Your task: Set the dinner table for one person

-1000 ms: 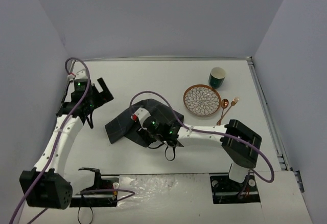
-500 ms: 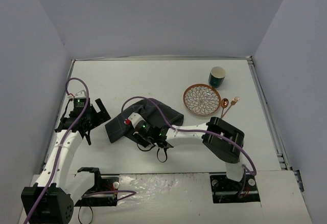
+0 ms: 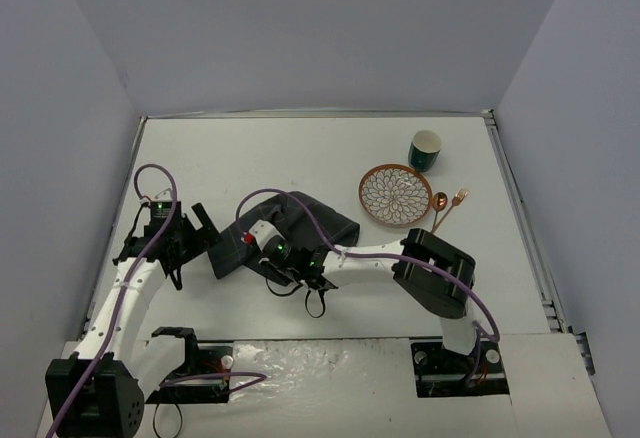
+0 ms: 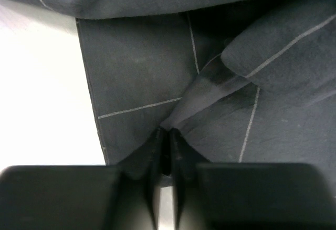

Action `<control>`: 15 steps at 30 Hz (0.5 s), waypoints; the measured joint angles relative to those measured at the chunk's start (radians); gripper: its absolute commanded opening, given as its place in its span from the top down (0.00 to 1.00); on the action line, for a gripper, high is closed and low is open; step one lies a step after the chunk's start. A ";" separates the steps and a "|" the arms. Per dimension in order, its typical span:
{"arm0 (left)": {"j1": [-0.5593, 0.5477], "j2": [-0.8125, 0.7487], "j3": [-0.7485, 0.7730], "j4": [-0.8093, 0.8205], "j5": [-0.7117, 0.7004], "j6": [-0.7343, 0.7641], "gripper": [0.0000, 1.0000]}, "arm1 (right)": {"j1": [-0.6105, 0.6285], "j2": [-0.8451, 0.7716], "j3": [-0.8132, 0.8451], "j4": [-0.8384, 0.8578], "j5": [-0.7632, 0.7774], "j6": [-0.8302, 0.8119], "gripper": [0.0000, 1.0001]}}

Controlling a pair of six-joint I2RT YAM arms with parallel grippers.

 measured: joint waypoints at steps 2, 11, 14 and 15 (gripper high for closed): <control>0.000 0.003 -0.031 0.022 0.022 -0.026 0.04 | 0.000 0.000 0.000 0.000 0.002 0.001 1.00; -0.011 0.060 -0.160 0.110 0.089 -0.147 0.04 | 0.000 -0.043 0.000 -0.025 0.007 0.000 1.00; -0.019 0.063 -0.166 0.132 0.093 -0.183 0.04 | 0.000 -0.082 0.000 -0.027 0.010 0.000 1.00; -0.022 0.063 -0.168 0.143 0.093 -0.194 0.04 | -0.001 -0.094 0.000 -0.027 0.012 -0.001 1.00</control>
